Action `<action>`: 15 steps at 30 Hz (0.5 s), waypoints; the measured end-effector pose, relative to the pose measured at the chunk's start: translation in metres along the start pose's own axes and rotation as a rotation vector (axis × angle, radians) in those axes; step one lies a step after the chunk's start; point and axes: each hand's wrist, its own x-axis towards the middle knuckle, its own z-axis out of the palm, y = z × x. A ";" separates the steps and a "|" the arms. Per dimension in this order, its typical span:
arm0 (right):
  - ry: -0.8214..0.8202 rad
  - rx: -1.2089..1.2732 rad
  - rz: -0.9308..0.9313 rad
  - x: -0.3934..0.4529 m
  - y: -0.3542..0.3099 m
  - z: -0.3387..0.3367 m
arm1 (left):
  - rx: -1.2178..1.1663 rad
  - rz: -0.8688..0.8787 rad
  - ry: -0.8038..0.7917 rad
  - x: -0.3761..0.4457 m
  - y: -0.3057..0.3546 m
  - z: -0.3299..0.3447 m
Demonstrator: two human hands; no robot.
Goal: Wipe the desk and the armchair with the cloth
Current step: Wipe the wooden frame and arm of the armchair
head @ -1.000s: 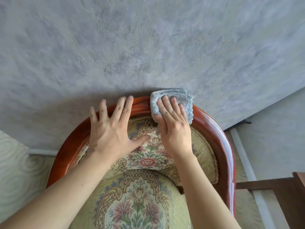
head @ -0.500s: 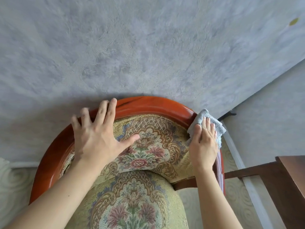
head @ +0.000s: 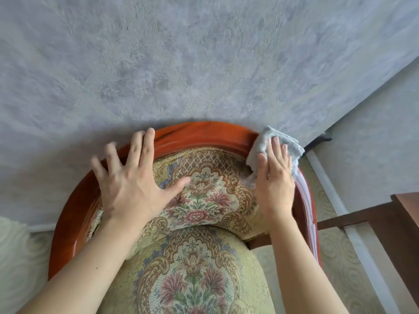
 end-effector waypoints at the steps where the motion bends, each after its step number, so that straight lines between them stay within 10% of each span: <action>1: 0.025 -0.017 0.107 -0.007 0.013 -0.005 | -0.001 0.002 -0.012 0.000 0.000 -0.001; 10: 0.165 0.079 0.494 -0.016 0.028 -0.020 | -0.116 0.065 -0.052 0.001 -0.002 -0.018; 15: 0.020 0.094 0.227 0.000 0.004 -0.014 | -0.250 0.403 0.110 0.008 0.035 -0.024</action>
